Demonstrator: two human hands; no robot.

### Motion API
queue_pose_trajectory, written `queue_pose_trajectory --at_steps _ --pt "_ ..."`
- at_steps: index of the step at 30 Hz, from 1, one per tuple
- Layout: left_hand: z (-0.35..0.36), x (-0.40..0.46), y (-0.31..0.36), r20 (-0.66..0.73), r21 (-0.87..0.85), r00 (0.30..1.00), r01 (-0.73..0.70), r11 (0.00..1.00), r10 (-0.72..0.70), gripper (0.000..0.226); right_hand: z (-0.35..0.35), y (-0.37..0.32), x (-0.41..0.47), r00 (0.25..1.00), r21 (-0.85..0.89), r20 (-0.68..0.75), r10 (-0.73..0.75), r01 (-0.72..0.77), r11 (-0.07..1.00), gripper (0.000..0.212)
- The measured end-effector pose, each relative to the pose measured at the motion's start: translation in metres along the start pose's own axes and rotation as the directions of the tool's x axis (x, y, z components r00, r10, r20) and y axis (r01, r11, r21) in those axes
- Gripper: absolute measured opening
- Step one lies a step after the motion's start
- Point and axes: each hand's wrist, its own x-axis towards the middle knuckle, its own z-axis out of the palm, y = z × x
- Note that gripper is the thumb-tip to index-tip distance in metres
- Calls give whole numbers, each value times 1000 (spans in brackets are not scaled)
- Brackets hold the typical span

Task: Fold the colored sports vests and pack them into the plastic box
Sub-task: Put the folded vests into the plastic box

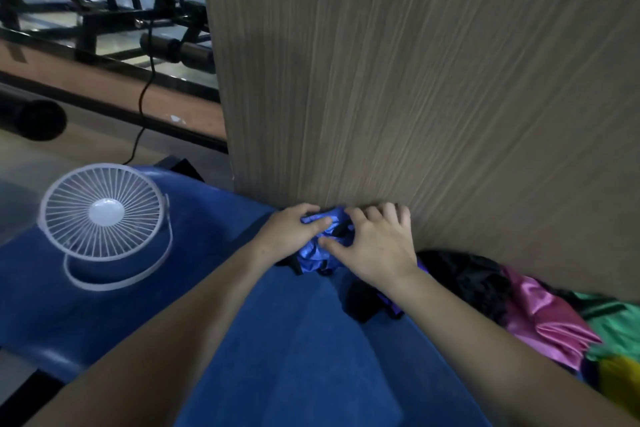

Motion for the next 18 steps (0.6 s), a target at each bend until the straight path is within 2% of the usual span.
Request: queue_pose_trajectory --at_steps 3,6,10,14,18 --pt "-3 -2 -1 51 42 999 10 999 -12 58 5 -2 1 993 -76 100 -59 67 995 90" --pt "-8 -7 -2 97 78 992 67 995 -74 59 6 -11 2 982 -79 114 -149 158 984 85" --pt "-19 -23 -12 140 119 980 126 985 -142 22 0 -26 -6 958 3 144 -248 250 968 83" --pt "-31 -52 -19 160 125 970 164 979 -183 26 -4 -44 -29 940 88 154 -303 293 952 86" --pt "-36 -84 -21 185 101 965 167 981 -183 28 -6 -55 -61 945 195 158 -286 255 947 87"
